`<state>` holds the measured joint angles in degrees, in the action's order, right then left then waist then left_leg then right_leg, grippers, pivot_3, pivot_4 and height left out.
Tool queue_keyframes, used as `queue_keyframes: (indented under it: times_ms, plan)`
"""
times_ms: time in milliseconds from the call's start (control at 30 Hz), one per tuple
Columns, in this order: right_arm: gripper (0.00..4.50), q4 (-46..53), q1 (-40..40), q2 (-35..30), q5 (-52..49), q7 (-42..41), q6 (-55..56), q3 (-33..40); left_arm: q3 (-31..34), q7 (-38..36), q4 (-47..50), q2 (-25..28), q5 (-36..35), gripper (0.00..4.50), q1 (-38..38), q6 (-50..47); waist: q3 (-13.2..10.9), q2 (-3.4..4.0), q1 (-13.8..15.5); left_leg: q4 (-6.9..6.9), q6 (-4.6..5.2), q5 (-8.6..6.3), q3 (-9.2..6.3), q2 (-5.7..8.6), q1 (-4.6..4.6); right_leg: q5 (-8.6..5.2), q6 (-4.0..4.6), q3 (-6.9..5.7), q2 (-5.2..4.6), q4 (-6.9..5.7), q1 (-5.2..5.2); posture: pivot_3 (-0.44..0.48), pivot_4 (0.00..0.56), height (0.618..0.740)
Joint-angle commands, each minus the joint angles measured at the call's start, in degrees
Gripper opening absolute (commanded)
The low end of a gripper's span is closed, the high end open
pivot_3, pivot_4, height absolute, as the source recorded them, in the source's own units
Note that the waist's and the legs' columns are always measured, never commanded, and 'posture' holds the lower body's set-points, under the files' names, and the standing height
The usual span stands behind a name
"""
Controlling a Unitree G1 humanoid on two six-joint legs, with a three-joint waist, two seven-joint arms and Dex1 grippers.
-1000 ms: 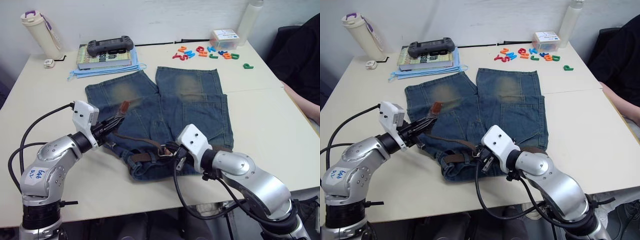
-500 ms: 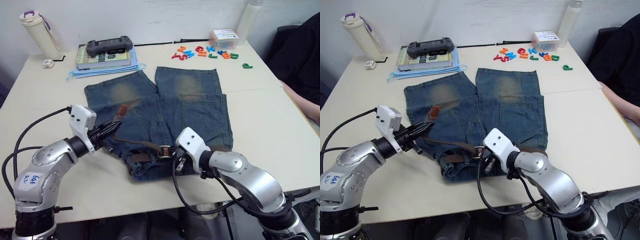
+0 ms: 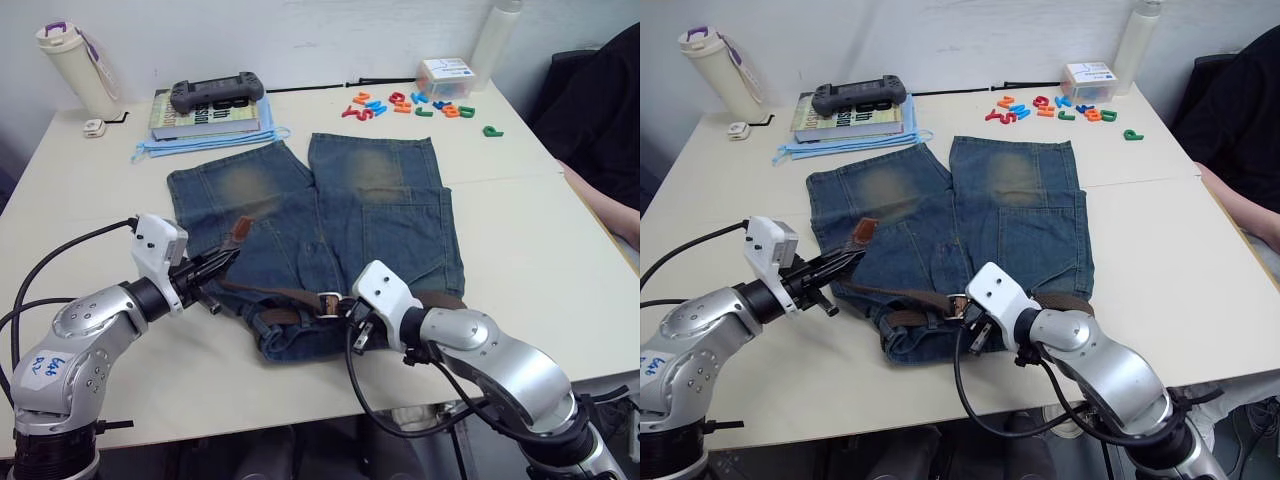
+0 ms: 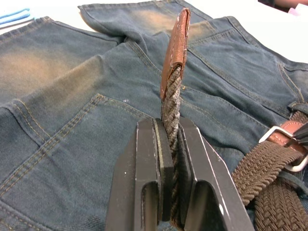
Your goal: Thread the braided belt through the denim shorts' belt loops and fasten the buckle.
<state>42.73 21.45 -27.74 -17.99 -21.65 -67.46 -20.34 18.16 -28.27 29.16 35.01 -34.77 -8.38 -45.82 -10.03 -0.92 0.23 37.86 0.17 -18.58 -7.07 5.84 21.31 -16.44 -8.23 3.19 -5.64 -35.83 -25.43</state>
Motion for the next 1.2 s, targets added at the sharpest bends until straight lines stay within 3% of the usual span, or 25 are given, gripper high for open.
queue_keyframes:
  times_ms: [33, 700, 1200]
  plan:
    - [0.12, -0.4, 1.9, 1.4, 0.8, 0.9, 0.6, -1.7, 2.1, 0.3, 2.8, 1.1, -1.3, 0.0, 0.4, -0.1, 0.0, 0.0, -0.1, 0.0, 0.0, 0.0, 0.0, 0.0, 0.0, 0.0, 0.0, 0.0, 0.0, 0.0, 0.0, 0.0, 0.15, 0.73]
    - [0.12, -4.8, 5.2, 3.3, 2.2, 0.6, 1.7, -6.8, 1.7, 1.0, 4.3, 1.0, -2.1, 0.0, 0.8, 0.0, 0.0, 0.0, -0.4, -0.02, -0.01, 0.0, 0.0, -0.02, -0.01, 0.0, 0.01, 0.0, 0.01, 0.01, -0.01, 0.0, 0.15, 0.73]
    - [0.12, -2.8, 8.2, 0.3, -1.4, -5.5, 0.8, -1.0, -0.2, 0.2, 4.0, 0.8, -0.5, 0.0, 0.8, 2.7, 0.0, 0.01, -0.3, -0.03, -0.01, 0.0, 0.0, -0.01, 0.0, 0.0, 0.02, 0.0, 0.01, 0.03, -0.01, 0.0, 0.15, 0.73]
